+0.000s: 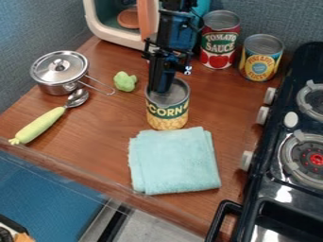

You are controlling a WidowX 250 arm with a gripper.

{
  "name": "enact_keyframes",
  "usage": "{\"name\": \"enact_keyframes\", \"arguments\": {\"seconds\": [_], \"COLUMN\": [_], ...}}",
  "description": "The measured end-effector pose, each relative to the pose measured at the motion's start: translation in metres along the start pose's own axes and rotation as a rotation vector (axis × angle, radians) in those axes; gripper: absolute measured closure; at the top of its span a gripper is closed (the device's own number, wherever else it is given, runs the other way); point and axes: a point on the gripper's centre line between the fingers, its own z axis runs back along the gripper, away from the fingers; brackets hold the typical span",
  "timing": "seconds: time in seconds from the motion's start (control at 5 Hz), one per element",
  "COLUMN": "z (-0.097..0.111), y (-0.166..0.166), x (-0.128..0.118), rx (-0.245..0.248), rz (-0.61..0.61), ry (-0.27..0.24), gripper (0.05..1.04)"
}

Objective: Slide the can of corn across the table and against the blue towel to the bottom right of the table

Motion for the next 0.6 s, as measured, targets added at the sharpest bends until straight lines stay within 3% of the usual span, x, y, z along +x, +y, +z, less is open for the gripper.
{"name": "enact_keyframes", "arguments": {"seconds": [0.6], "z": [-0.012], "y": [-0.019], "x": [-0.020], "rx": [-0.023], "rz": [-0.018], "ry": [0.017], "gripper": [1.033]}}
